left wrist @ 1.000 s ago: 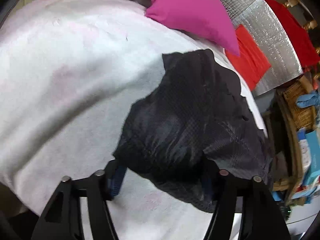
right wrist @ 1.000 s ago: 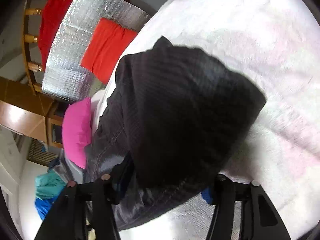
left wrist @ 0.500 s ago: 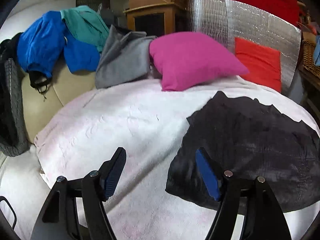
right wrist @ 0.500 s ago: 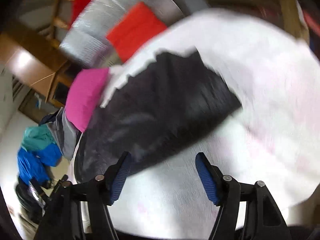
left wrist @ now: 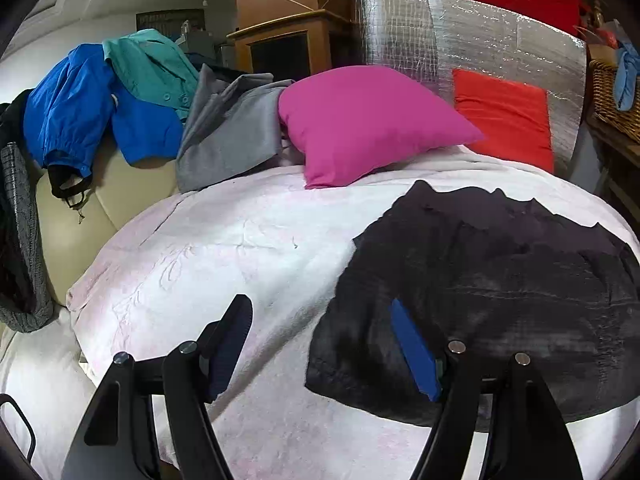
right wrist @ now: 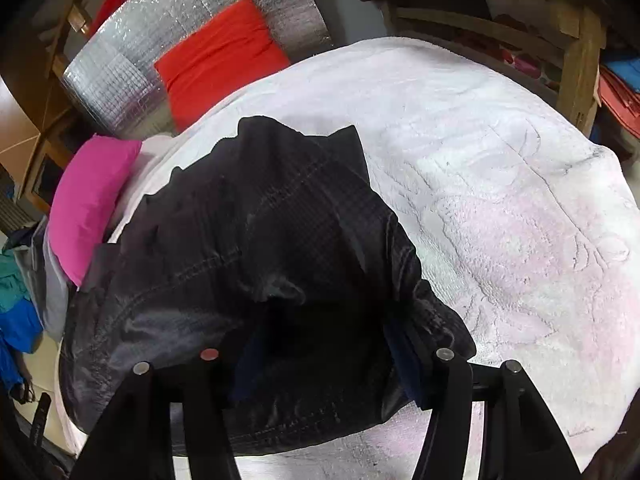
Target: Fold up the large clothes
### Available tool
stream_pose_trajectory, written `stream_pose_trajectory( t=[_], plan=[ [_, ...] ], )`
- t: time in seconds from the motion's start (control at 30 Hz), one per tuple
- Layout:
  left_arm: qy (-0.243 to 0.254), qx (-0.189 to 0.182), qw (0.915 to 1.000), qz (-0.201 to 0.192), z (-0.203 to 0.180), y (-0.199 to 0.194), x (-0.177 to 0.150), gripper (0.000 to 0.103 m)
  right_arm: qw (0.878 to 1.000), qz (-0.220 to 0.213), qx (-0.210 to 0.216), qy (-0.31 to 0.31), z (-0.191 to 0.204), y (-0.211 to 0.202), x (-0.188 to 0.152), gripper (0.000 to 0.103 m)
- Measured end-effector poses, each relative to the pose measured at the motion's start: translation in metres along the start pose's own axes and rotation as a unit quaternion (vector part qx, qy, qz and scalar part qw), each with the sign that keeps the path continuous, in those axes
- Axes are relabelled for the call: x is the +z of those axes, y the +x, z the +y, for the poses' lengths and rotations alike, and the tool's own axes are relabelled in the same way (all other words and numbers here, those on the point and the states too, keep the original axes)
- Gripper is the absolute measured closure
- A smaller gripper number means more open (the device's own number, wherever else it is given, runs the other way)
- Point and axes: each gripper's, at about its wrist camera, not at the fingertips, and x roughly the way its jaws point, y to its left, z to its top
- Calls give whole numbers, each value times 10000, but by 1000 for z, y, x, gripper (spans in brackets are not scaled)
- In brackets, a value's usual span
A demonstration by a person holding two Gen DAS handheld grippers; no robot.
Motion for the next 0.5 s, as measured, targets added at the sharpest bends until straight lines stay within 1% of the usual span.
stream_pose_trajectory(
  t=[0.03, 0.1, 0.17, 0.2, 0.27, 0.3, 0.37, 0.4, 0.43, 0.47, 0.5],
  plan=[
    [8, -30, 10000, -11, -2, -1, 0, 30, 10000, -37, -22, 43, 1, -3, 0, 40],
    [56, -69, 10000, -34, -7, -3, 1, 30, 9996, -269, -8, 84, 0, -16, -3, 40],
    [116, -86, 9998, -107, -13, -6, 1, 30, 9980, -621, 69, 65, 2, -34, -7, 40],
    [138, -102, 9997, -156, -15, -8, 1, 30, 9957, -916, 90, 43, 5, -46, -8, 40],
    [177, -239, 9992, -273, -22, -14, 2, 30, 9910, -1307, 287, -56, 11, -61, -9, 40],
    [236, -356, 9986, -324, -28, -16, 2, 30, 9892, -1396, 439, -96, 17, -64, -10, 40],
    [331, -469, 9977, -355, -36, -18, 2, 29, 9871, -1397, 743, -239, 26, -66, -13, 40],
    [398, -580, 9970, -331, -44, -17, 1, 27, 9871, -1276, 882, -388, 33, -62, -16, 40],
    [432, -686, 9964, -253, -49, -13, 1, 22, 9873, -1178, 959, -468, 37, -60, -17, 40],
    [456, -778, 9958, -152, -54, -9, 1, 21, 9875, -1015, 1066, -558, 43, -54, -20, 41],
    [494, -839, 9952, -25, -60, -3, 0, 21, 9879, -760, 1180, -663, 51, -45, -24, 42]
  ],
)
